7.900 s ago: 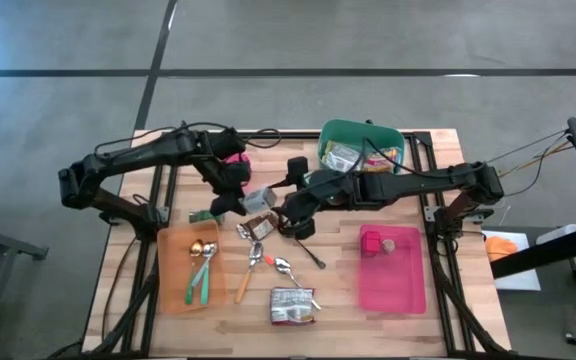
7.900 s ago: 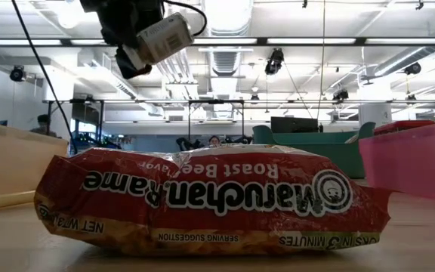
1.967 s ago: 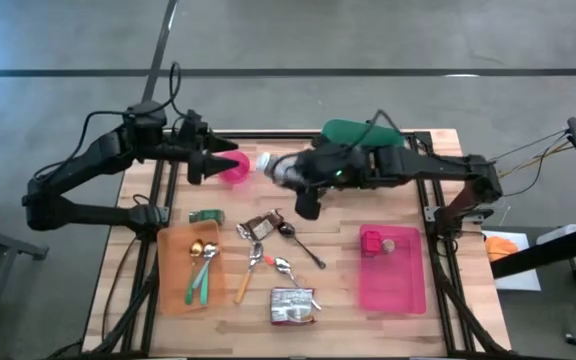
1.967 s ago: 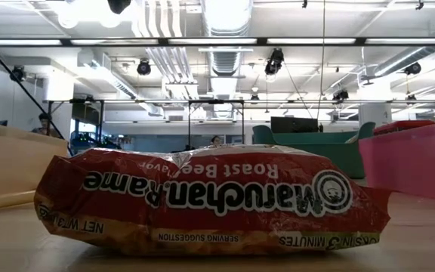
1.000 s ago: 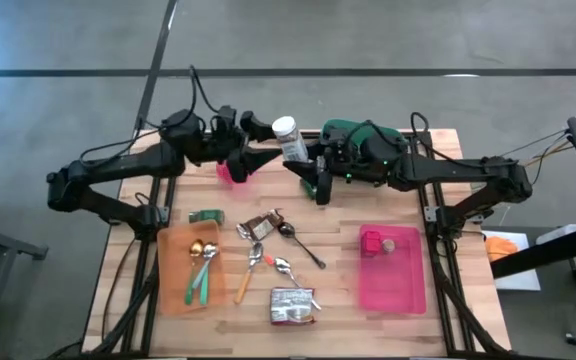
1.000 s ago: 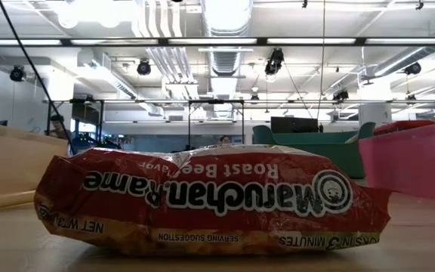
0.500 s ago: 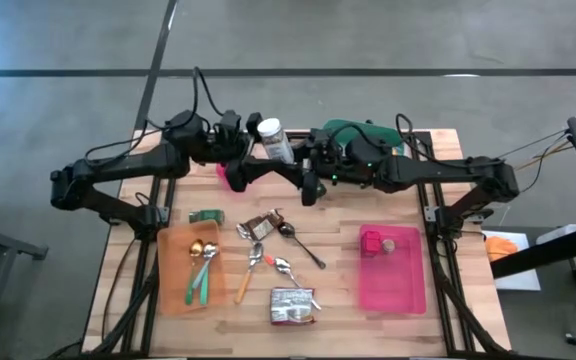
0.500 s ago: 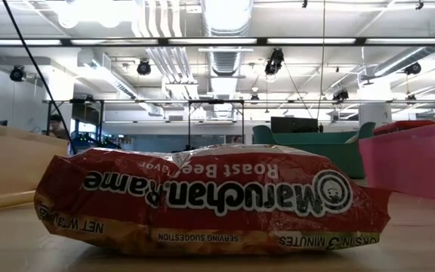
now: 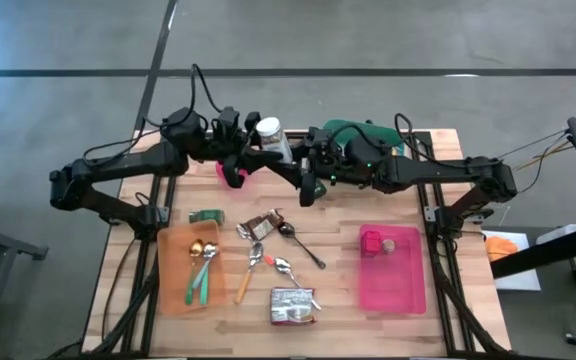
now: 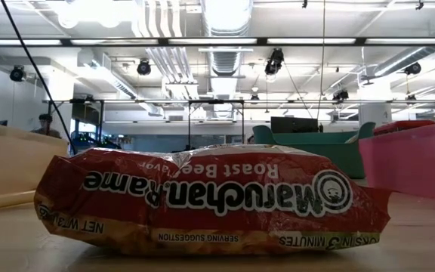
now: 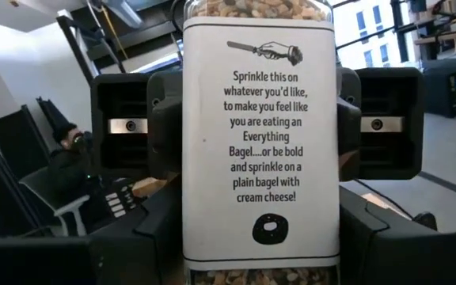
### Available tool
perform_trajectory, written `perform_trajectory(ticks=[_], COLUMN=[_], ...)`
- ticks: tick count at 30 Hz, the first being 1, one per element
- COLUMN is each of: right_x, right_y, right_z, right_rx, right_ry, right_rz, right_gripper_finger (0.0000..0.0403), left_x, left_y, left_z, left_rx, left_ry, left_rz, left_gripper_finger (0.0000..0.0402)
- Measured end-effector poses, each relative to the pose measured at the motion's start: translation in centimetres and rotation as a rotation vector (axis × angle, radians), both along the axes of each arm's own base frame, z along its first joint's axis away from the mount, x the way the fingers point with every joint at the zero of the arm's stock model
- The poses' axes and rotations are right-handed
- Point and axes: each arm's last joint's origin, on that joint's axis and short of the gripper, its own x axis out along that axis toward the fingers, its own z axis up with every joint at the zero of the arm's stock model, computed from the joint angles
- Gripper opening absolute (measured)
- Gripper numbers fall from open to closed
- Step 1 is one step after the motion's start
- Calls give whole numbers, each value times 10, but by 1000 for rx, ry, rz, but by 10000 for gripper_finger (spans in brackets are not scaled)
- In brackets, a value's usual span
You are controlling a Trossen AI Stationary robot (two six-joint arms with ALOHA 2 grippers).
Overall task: Pick & Place Food Item
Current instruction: Put the white seasoning bottle into the pink bin
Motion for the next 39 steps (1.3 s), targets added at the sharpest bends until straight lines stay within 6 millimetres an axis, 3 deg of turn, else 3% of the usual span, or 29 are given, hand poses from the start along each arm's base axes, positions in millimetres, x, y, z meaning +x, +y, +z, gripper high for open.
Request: perform_trajectory(ticks=[3,8,12,21,28,39], right_x=[0,1,1,-1,-7,-22], right_y=[1,4,3,2,1,-5], right_z=[-1,-2,-4,-7,1,42], right_rx=[4,-8,-7,20,7,-52], right_ry=[5,9,25,139,280,375], right_rz=[5,42,29,18,14,120], right_gripper_finger=[206,287,321,329,329,330], left_x=[0,-7,-15,-34,-42,-42], left_y=[0,-4,-5,-10,-14,-15], left_z=[-1,0,1,-3,-9,-30], left_rx=[-26,-82,-106,-139,-160,-165], left_ry=[19,66,110,253,355,545], left_rz=[-11,-60,-53,-80,-160,-214], left_gripper_finger=[197,192,191,191,191,190])
